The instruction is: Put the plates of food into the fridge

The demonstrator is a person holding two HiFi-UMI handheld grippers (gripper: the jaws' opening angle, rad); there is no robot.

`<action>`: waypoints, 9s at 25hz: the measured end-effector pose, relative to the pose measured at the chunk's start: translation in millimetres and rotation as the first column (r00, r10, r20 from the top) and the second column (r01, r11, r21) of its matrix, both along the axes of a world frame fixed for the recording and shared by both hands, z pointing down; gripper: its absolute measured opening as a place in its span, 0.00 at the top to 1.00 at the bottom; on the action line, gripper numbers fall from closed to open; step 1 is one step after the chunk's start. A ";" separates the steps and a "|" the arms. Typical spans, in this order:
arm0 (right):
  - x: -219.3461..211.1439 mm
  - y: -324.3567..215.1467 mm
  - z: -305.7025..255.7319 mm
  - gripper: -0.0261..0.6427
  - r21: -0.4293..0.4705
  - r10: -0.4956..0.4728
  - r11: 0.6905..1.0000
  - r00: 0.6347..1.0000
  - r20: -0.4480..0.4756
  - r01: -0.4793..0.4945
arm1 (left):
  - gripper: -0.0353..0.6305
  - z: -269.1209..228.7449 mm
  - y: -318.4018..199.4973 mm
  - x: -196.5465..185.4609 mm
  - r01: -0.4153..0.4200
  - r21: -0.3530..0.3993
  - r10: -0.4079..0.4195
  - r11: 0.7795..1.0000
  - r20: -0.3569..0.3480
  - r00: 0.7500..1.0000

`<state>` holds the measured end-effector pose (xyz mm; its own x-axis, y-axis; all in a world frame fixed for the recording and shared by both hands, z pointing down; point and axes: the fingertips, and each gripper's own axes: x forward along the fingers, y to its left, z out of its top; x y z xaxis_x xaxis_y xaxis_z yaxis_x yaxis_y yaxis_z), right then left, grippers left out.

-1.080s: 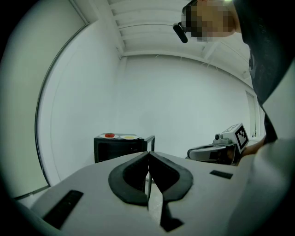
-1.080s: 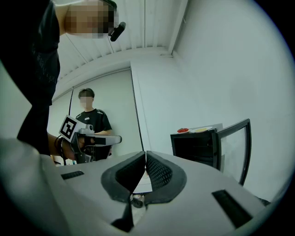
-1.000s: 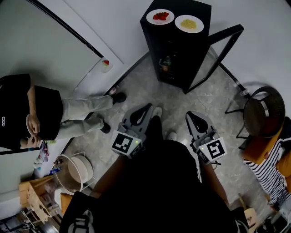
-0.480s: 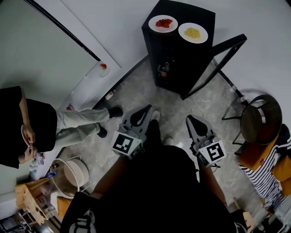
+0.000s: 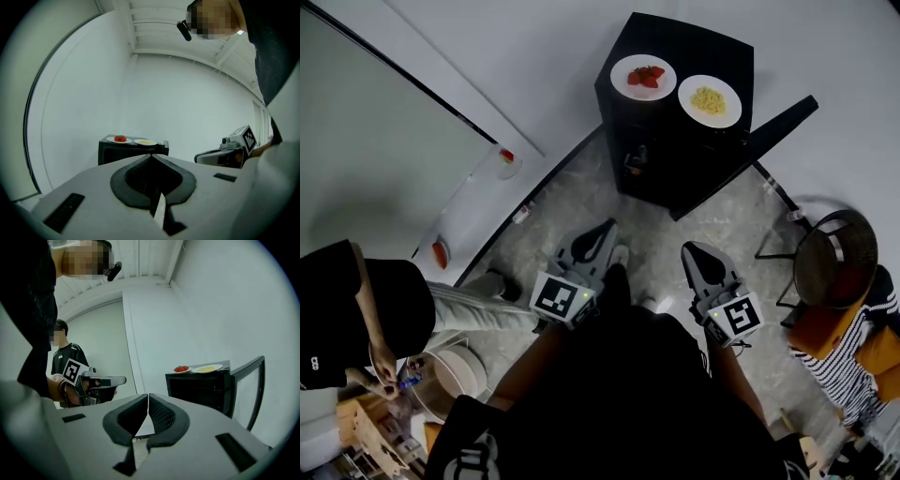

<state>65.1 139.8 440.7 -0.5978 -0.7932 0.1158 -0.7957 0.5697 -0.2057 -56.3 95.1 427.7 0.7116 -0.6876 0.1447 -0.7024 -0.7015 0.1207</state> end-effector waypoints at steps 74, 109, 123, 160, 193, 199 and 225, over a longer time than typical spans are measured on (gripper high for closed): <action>115.3 -268.5 39.7 0.79 -0.434 0.457 0.887 0.429 0.779 -0.158 | 0.91 4.6 -198.0 52.5 -0.191 -0.039 0.192 0.981 0.006 0.981; 83.3 -183.6 47.4 0.90 -0.555 0.543 0.831 0.262 0.798 -0.033 | 0.91 3.5 -158.0 36.2 -0.224 -0.034 0.224 0.974 -0.023 0.974; 68.4 -147.4 104.9 0.90 -0.629 0.600 0.776 0.260 0.757 0.039 | 0.91 8.2 -148.6 24.6 -0.194 -0.049 0.194 0.980 -0.011 0.981; 104.6 -228.4 224.7 0.91 -0.771 0.773 0.634 0.089 0.628 -0.064 | 0.91 9.1 -169.9 23.8 -0.173 -0.056 0.177 0.983 0.065 0.982; 125.3 -276.1 232.9 0.91 -0.807 0.823 0.563 0.024 0.568 -0.178 | 0.91 21.4 -182.7 19.0 -0.155 -0.091 0.162 0.984 0.073 0.984; 128.2 -280.8 233.8 0.91 -0.809 0.827 0.556 0.024 0.562 -0.190 | 0.91 25.5 -182.3 17.9 -0.147 -0.088 0.154 0.985 0.073 0.985; 111.3 -235.6 173.3 0.79 -0.460 0.524 0.825 0.752 0.400 -0.329 | 0.91 26.7 -170.4 33.8 -0.144 -0.107 0.147 0.984 0.021 0.989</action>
